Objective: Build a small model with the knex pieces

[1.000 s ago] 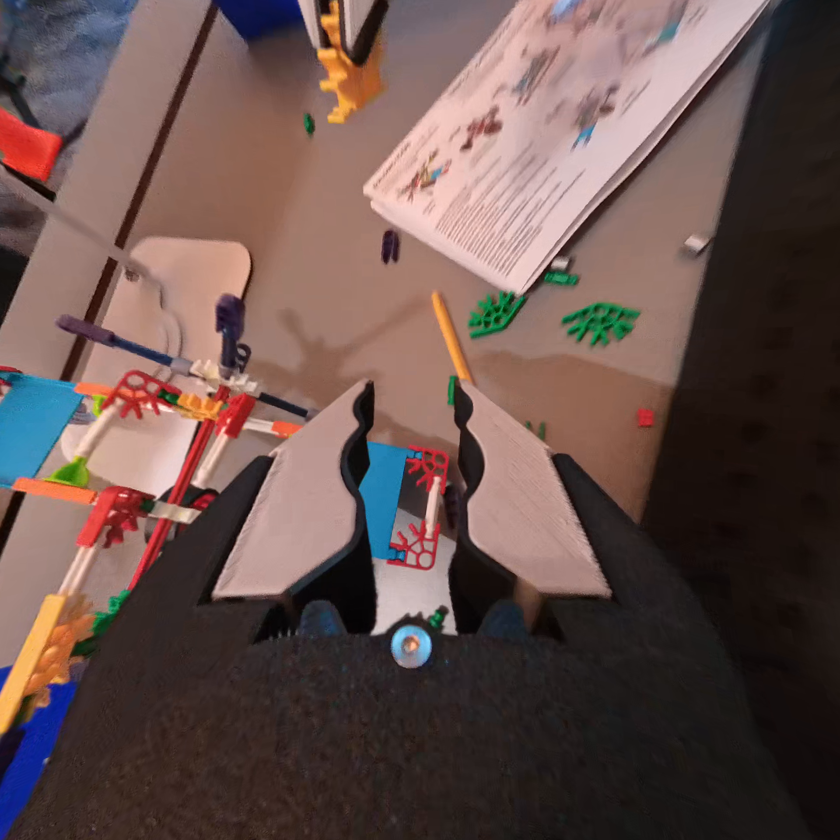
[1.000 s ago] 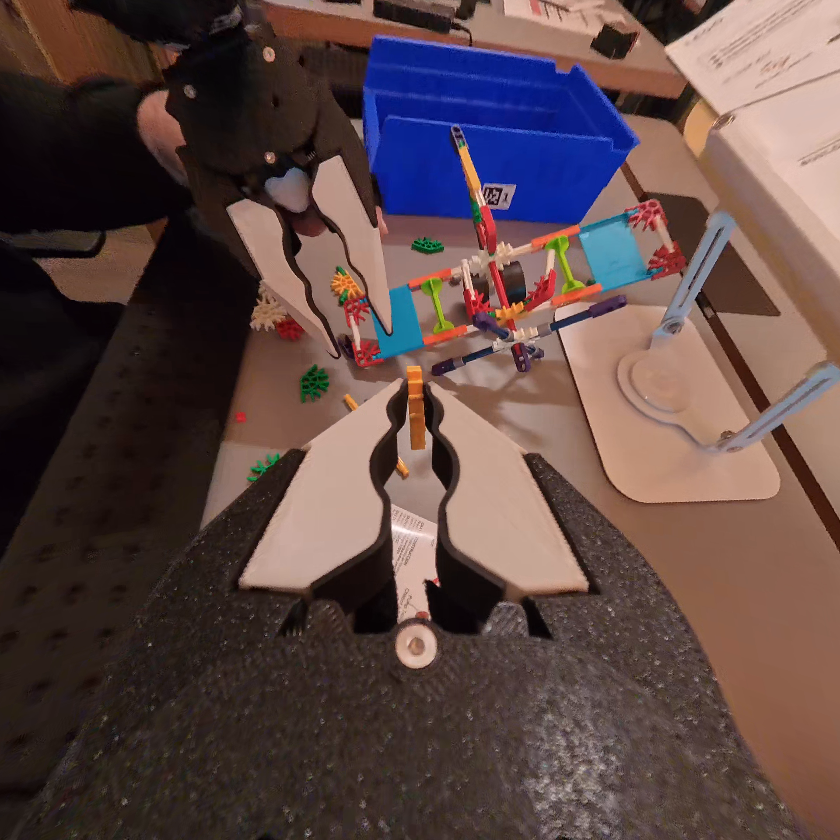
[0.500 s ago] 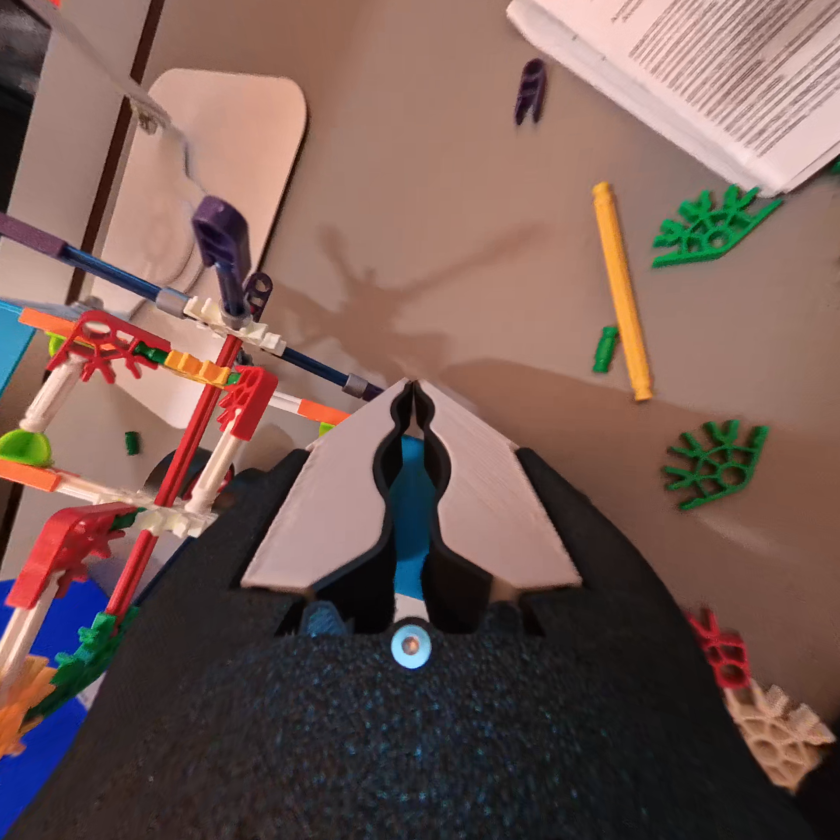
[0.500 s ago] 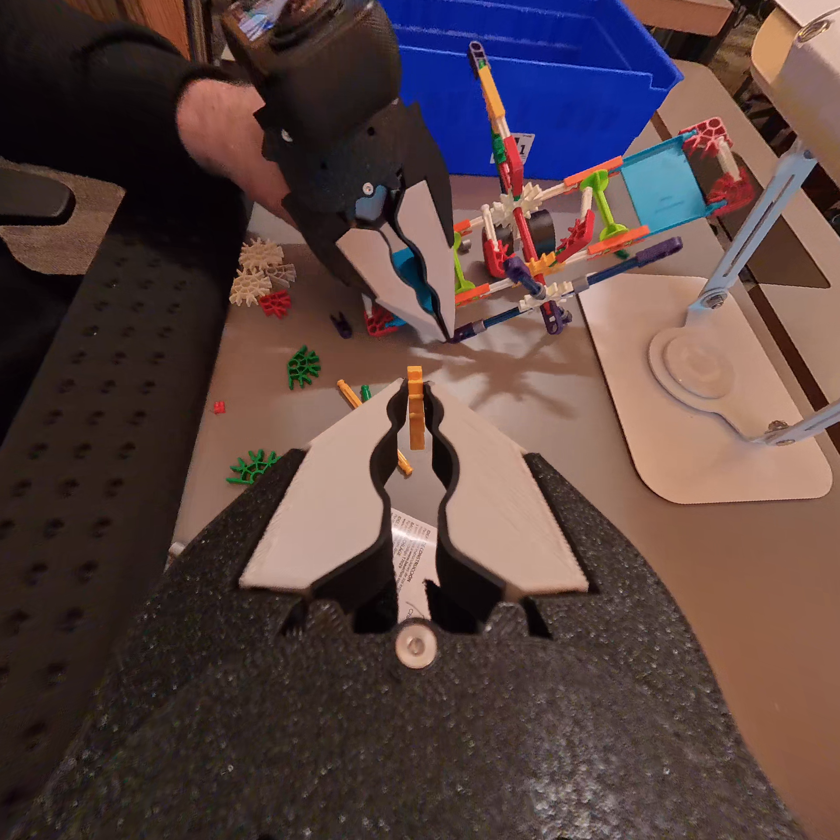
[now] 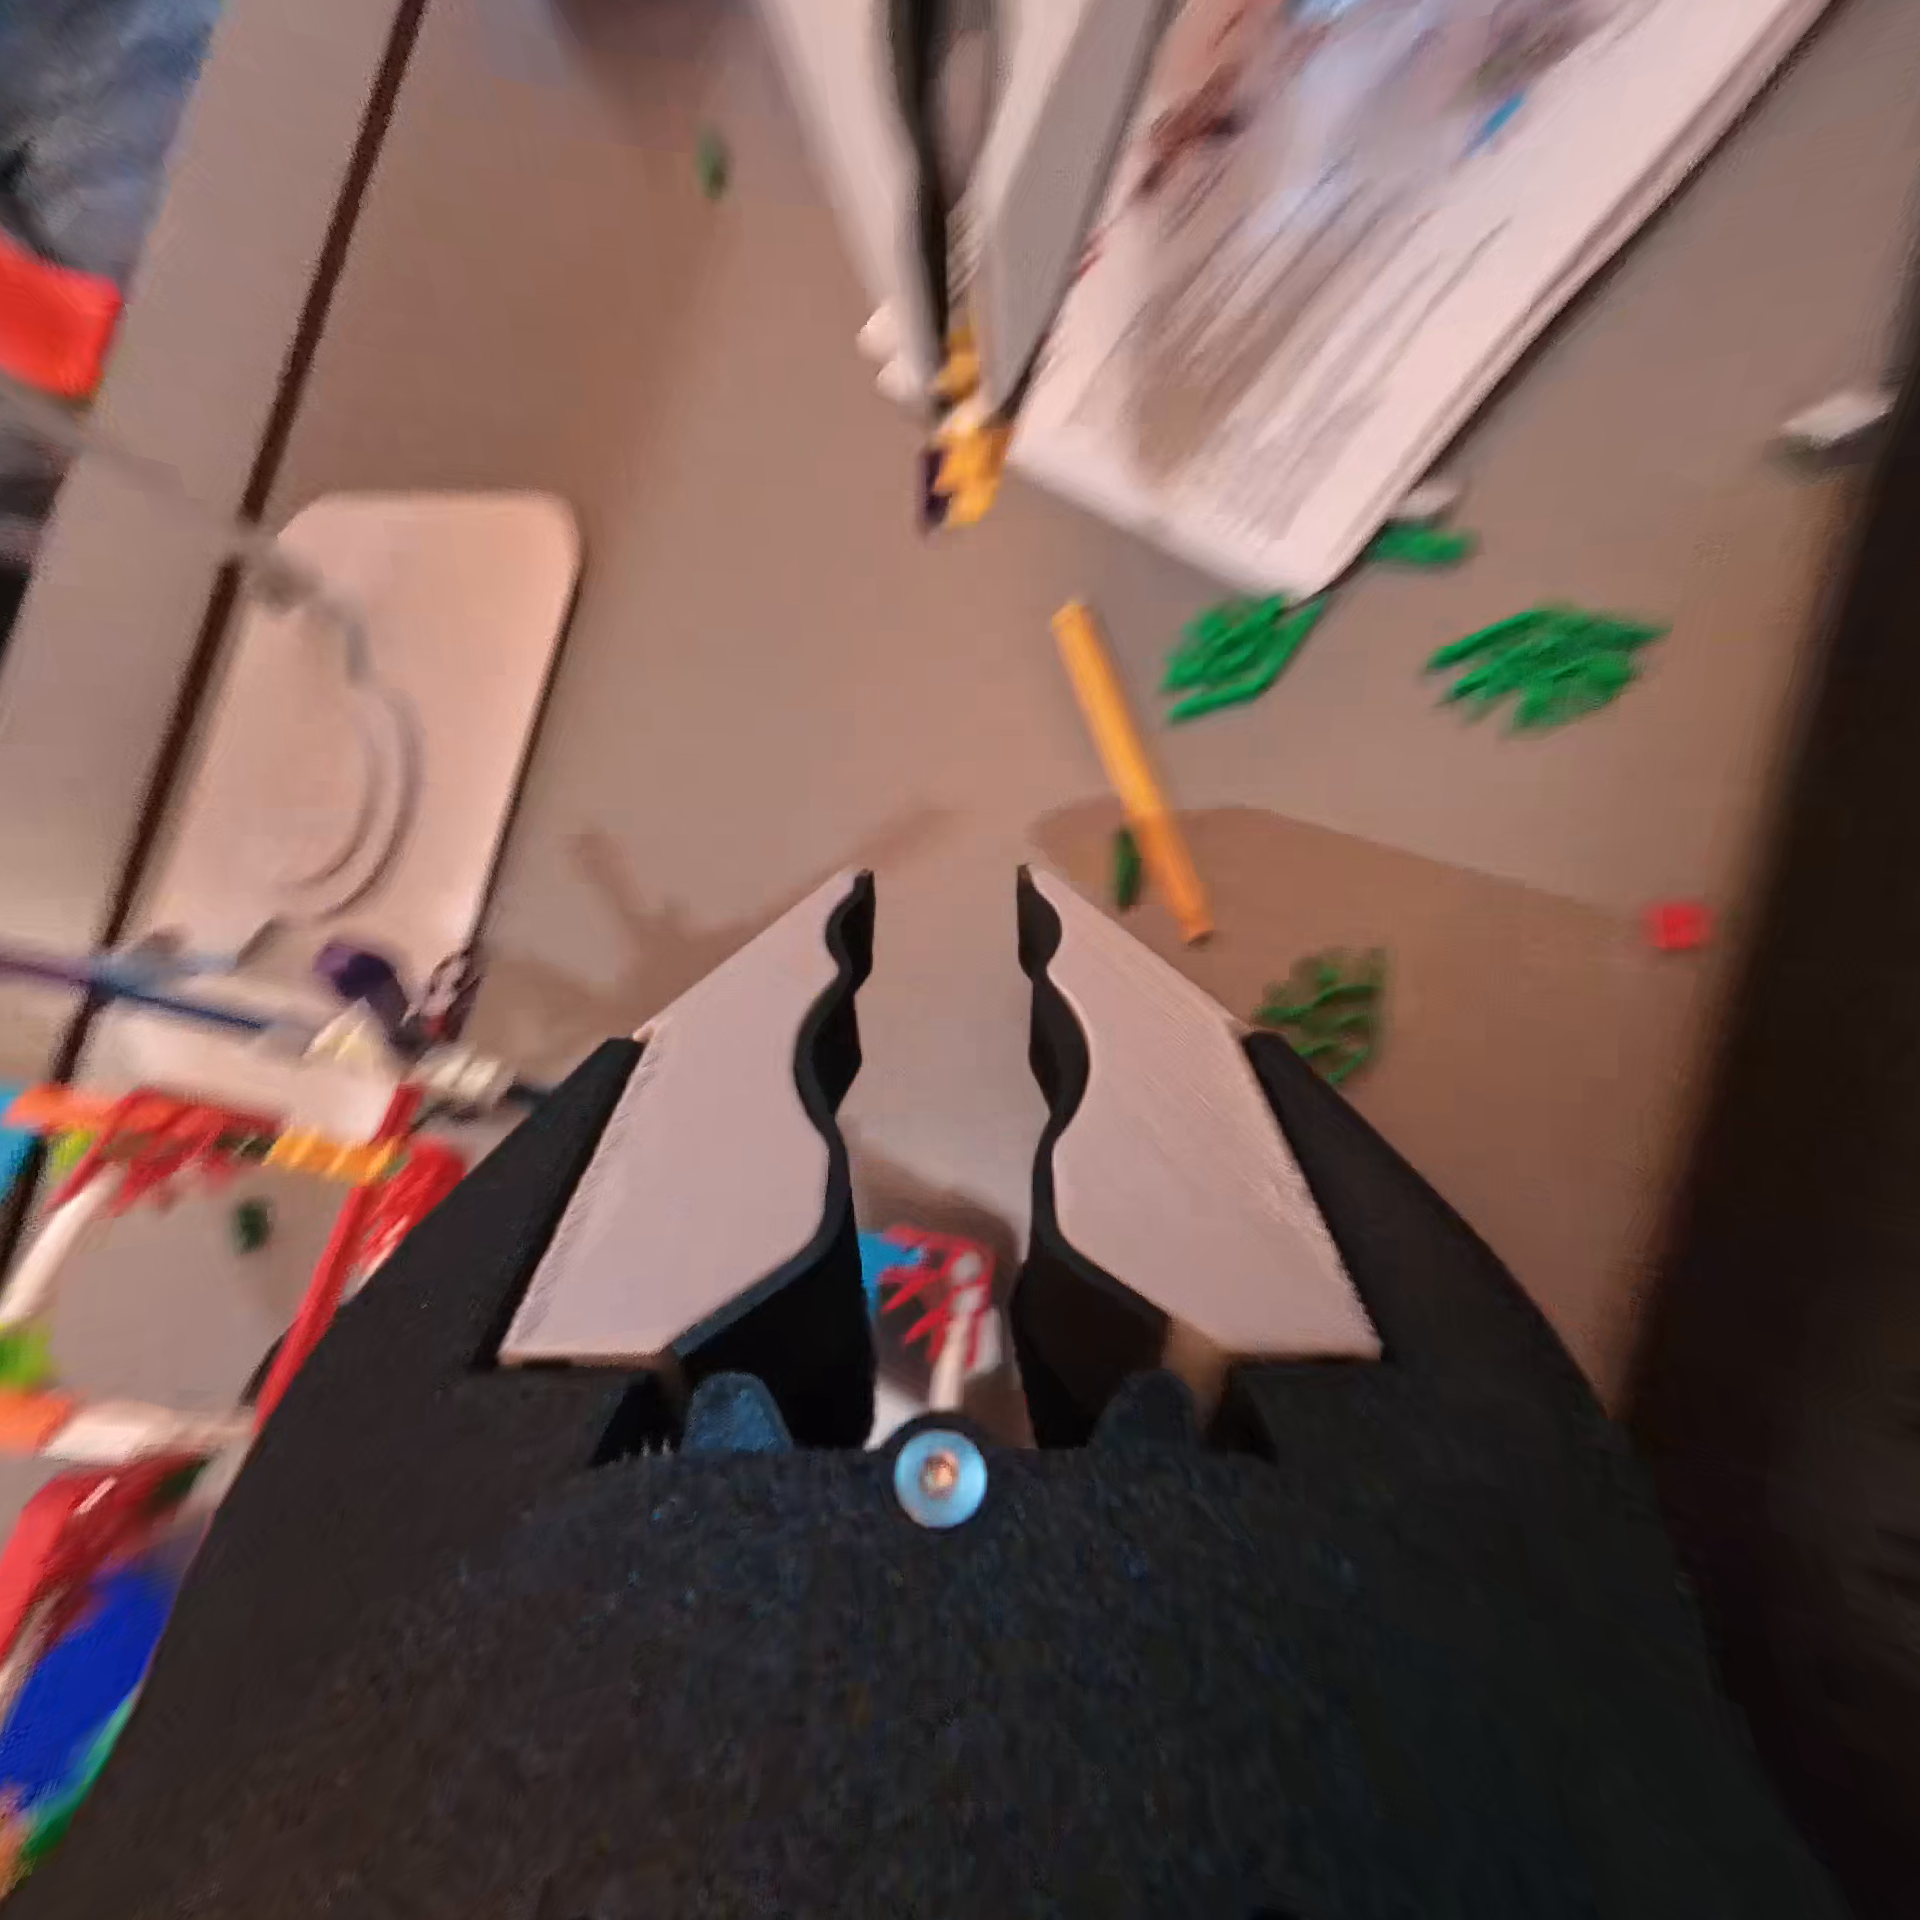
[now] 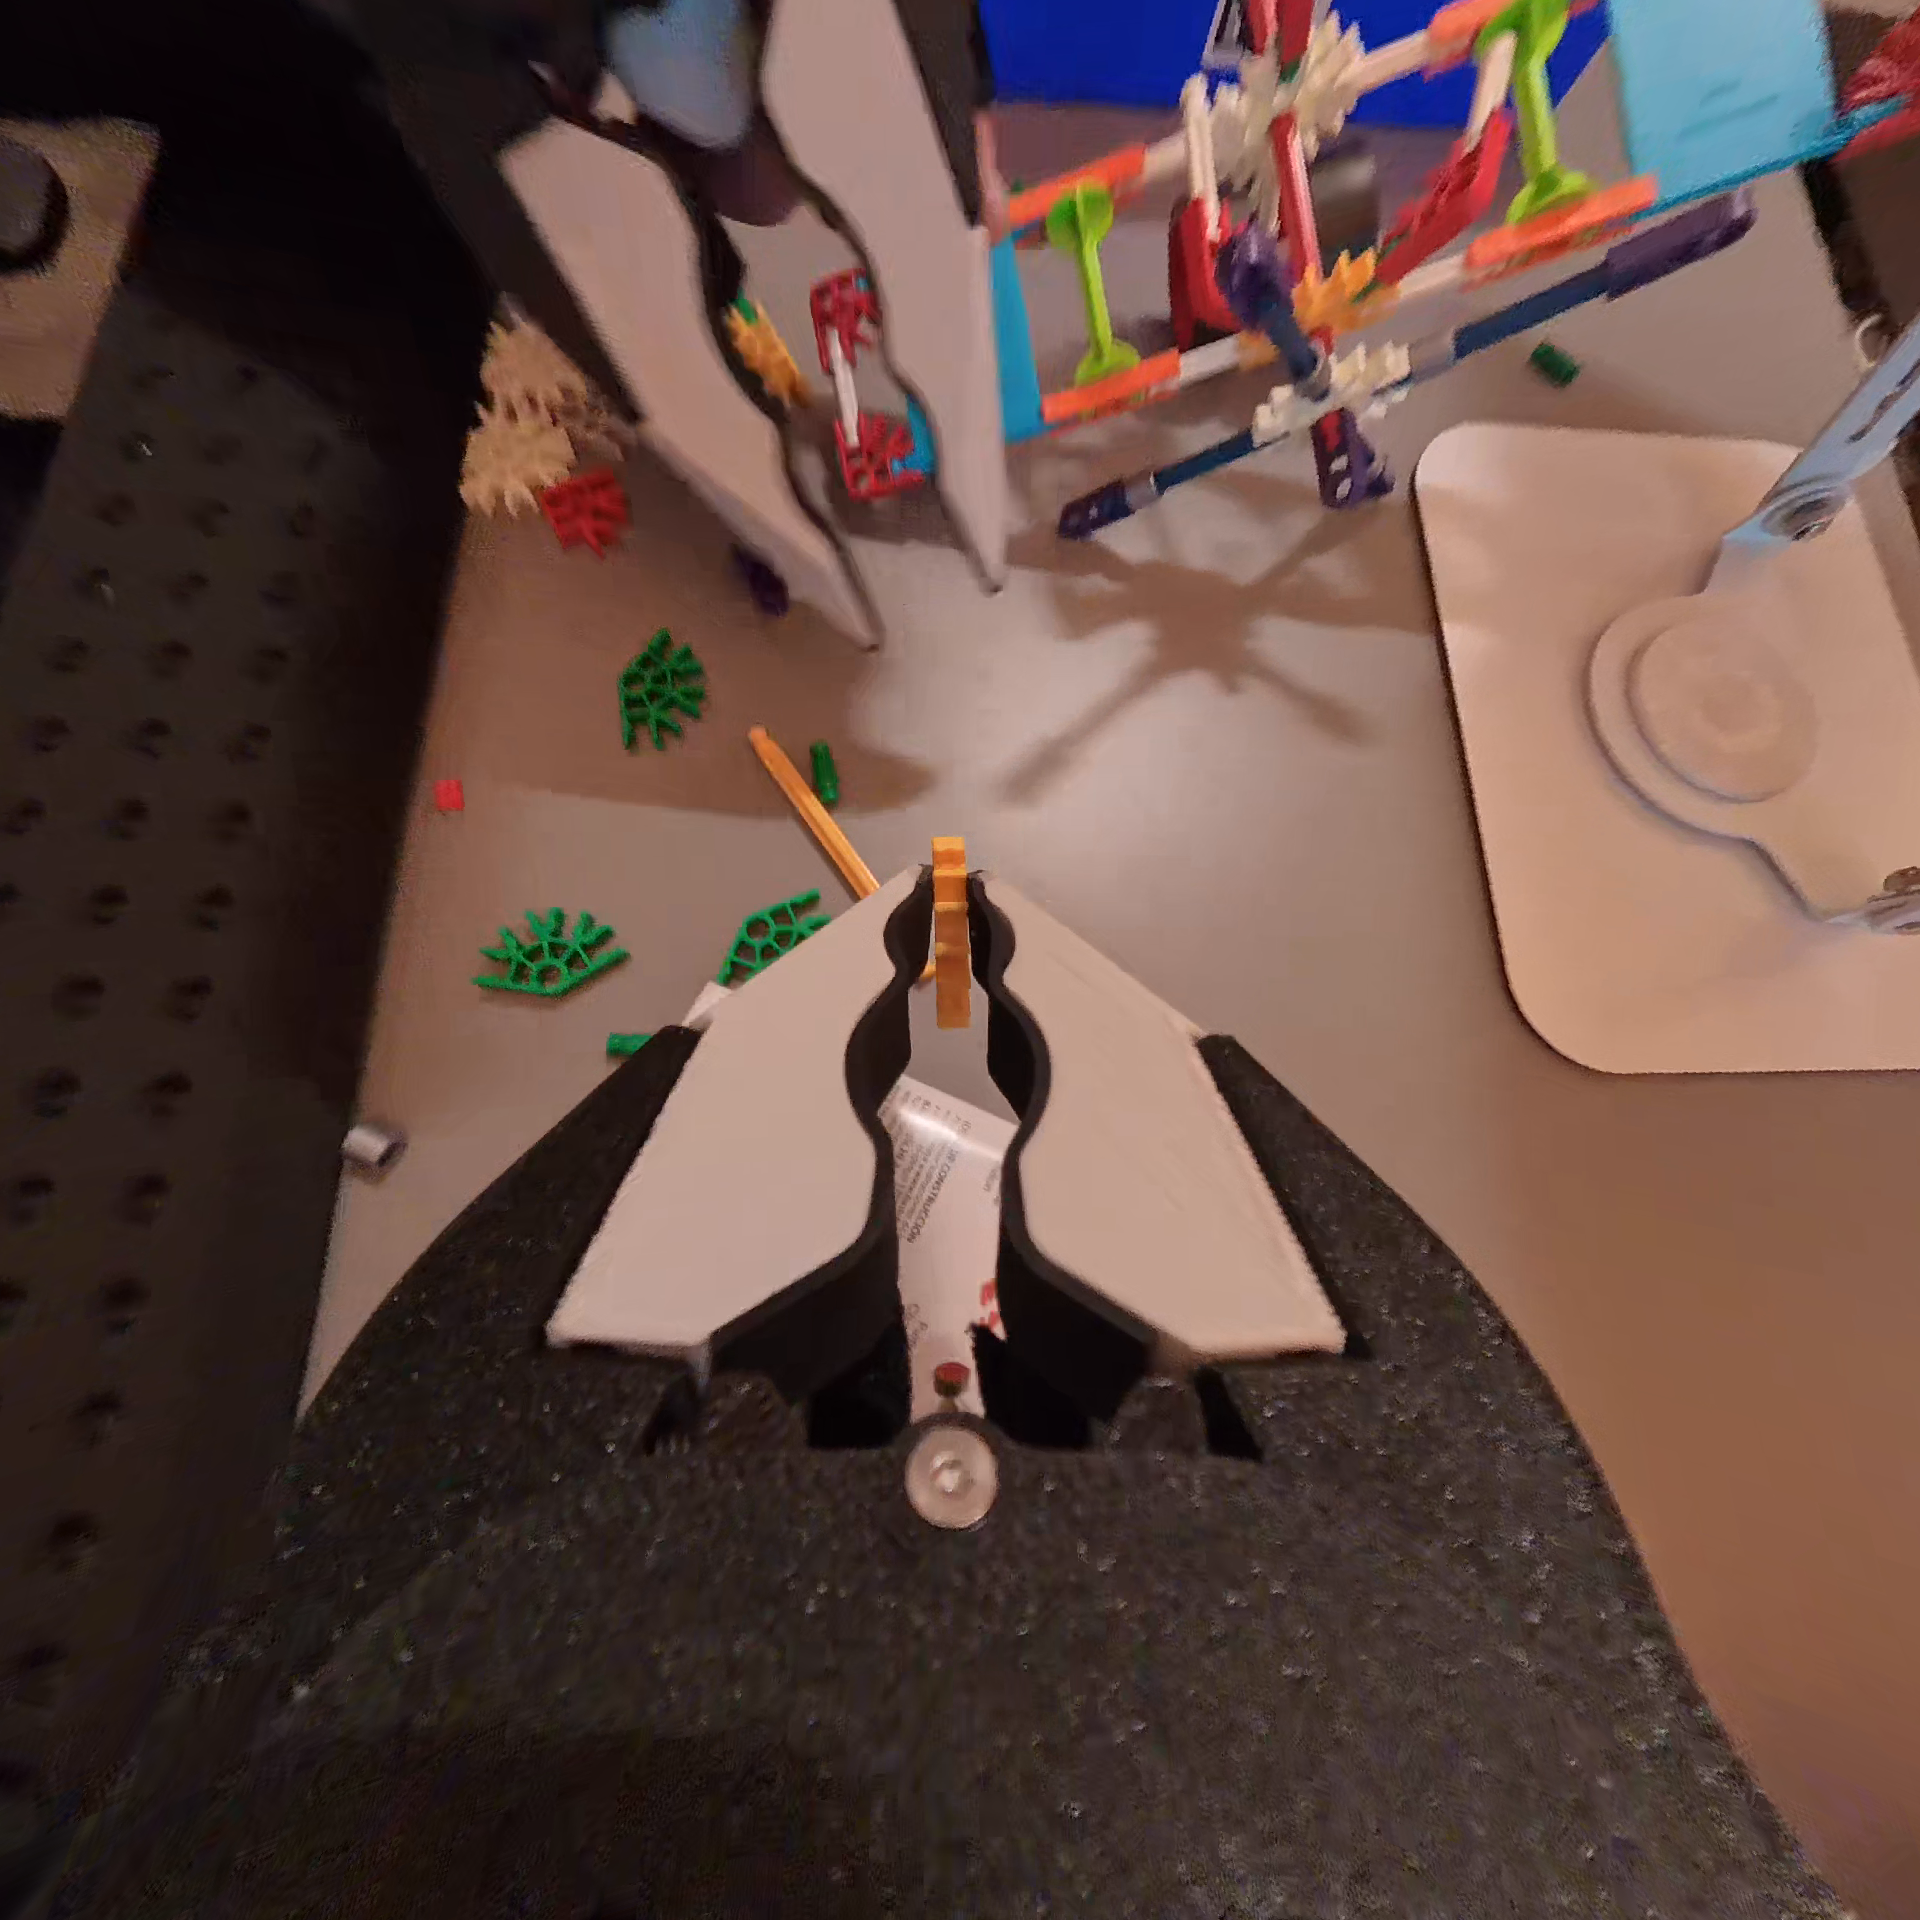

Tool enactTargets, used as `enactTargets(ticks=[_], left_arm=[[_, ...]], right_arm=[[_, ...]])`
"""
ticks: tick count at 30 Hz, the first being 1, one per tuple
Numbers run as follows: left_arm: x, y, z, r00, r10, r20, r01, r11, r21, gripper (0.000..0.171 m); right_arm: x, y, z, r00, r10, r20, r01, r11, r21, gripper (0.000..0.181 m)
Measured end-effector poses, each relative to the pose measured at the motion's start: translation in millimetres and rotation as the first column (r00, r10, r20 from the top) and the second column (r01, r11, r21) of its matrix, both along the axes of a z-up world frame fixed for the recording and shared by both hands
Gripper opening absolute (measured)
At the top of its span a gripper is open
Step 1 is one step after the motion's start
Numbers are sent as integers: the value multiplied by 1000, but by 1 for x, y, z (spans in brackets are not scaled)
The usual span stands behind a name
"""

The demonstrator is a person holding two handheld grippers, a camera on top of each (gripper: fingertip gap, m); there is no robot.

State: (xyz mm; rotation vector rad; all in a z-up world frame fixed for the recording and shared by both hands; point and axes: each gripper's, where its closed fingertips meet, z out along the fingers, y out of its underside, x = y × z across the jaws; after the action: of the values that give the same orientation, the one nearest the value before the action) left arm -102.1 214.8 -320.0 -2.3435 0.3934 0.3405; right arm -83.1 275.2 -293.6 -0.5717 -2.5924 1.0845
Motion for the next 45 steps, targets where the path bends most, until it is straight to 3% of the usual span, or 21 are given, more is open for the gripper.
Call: enactTargets(ticks=[3,11,16,22,27,31,37,45], left_arm=[[38,14,-2,979,-99,177,98,995,14,28],[40,32,-32,970,-27,242,55,993,-107,19],[40,30,-42,966,9,257,30,989,-147,5],[38,32,-30,976,-3,219,25,995,-95,5],[23,16,-4,998,0,69,3,999,-50,4],[16,4,0,998,-41,-50,38,998,-50,5],[7,-4,-2,997,-27,-74,23,998,-59,5],[15,-2,-21,997,-59,-52,51,990,-133,5]], right_arm=[[-2,0,-4,999,34,42,-36,998,58,6],[-9,-3,-12,993,75,93,-83,992,92,6],[-6,3,-18,990,79,119,-91,991,99,6],[-5,7,-14,987,88,134,-101,991,90,6],[-5,-1,-21,967,134,215,-159,982,102,6],[-3,-11,-38,905,207,371,-261,960,101,6],[-5,-19,-66,807,237,541,-361,923,133,6],[-24,-15,-62,866,185,465,-298,937,181,14]])
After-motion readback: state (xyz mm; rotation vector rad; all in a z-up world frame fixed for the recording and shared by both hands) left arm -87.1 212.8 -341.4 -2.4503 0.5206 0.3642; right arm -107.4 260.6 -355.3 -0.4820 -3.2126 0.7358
